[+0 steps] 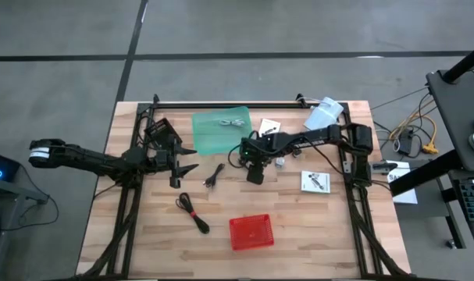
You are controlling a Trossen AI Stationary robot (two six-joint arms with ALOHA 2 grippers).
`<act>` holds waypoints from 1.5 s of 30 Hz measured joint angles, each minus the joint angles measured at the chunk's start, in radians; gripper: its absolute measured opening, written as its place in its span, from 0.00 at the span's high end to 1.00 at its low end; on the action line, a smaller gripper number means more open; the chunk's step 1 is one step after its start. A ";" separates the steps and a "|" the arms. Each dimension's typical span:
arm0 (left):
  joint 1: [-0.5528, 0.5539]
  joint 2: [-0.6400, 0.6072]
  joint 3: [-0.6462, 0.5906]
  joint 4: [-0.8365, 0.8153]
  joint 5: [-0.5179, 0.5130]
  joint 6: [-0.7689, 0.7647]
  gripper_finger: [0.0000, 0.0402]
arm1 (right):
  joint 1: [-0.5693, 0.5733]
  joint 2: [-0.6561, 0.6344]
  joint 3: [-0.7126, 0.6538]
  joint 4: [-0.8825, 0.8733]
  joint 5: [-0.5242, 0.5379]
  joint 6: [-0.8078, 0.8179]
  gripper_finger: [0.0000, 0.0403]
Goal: Pick and place items into bin
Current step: Put the top right black charger cable into the green bin
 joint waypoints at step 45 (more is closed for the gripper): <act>0.000 0.000 0.000 0.000 0.000 0.000 0.48 | 0.036 -0.001 -0.164 0.266 0.008 -0.144 0.67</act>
